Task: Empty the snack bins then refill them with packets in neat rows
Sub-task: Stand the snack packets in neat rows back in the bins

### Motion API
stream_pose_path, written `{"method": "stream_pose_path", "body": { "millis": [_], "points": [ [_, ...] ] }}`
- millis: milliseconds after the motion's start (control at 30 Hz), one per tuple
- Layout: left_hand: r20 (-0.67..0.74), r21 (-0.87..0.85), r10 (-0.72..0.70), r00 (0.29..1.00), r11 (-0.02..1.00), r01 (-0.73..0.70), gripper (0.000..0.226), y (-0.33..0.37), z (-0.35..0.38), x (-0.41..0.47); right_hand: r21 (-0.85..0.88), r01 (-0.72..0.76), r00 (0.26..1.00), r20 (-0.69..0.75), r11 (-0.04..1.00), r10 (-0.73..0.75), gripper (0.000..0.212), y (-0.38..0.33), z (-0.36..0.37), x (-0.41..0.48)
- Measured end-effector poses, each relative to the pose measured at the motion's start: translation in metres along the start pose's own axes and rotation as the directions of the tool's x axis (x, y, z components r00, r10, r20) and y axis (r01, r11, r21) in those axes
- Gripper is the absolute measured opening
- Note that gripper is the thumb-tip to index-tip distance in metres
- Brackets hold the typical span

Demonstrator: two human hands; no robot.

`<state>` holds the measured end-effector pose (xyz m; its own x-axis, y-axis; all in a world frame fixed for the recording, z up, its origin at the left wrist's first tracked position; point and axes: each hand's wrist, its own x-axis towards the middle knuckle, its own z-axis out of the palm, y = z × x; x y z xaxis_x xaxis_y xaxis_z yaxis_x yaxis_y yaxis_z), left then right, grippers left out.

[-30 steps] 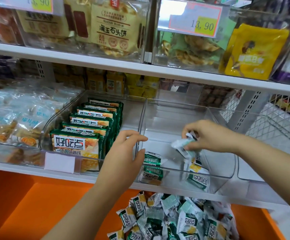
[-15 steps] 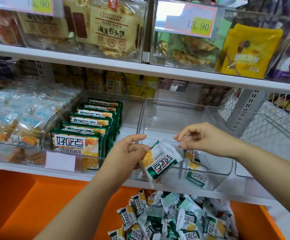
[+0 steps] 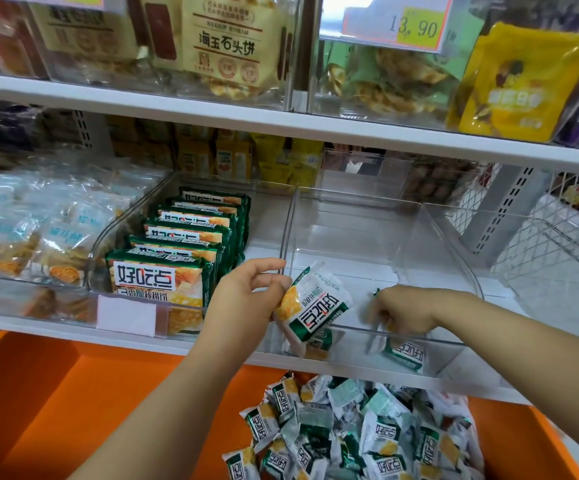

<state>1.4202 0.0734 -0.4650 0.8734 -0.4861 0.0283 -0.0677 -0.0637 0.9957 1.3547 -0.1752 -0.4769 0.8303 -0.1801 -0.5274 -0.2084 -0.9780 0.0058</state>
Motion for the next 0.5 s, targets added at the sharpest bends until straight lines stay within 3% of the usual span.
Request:
{"method": "stream_pose_path", "body": {
  "millis": [67,133,233,333,400,467,500],
  "points": [
    [-0.009,0.011,0.001,1.0,1.0,-0.001,0.018,0.001,-0.001,-0.001,-0.087,-0.009,0.999,0.045,0.996,0.013,0.016,-0.003,-0.002,-0.001],
    [-0.023,0.026,0.011,1.0,1.0,-0.011,0.019,0.002,-0.002,-0.002,-0.187,-0.017,1.0,0.017,0.982,0.021,0.019,-0.006,-0.002,-0.006],
    [-0.049,0.045,0.035,0.998,0.998,-0.033,0.022,0.005,-0.003,-0.002,-0.195,-0.06,0.974,-0.224,0.979,0.015,0.012,-0.005,-0.012,-0.021],
    [-0.079,0.068,0.06,0.995,0.996,-0.055,0.023,0.006,-0.004,-0.002,0.02,-0.019,0.842,-0.538,1.0,0.026,0.025,-0.004,-0.029,-0.046],
    [-0.106,0.078,0.082,0.991,0.994,-0.074,0.023,0.006,-0.003,-0.003,0.244,0.12,0.676,-0.73,0.962,0.101,0.025,-0.012,-0.033,-0.065],
    [-0.139,0.083,0.102,0.985,0.992,-0.091,0.022,0.007,-0.002,-0.004,0.47,0.33,0.548,-0.802,0.819,0.24,0.025,-0.027,-0.031,-0.082],
    [-0.158,0.083,0.112,0.981,0.992,-0.1,0.022,0.008,-0.001,-0.004,0.564,0.442,0.541,-0.788,0.698,0.294,0.03,-0.038,-0.028,-0.091]
  ]
}}
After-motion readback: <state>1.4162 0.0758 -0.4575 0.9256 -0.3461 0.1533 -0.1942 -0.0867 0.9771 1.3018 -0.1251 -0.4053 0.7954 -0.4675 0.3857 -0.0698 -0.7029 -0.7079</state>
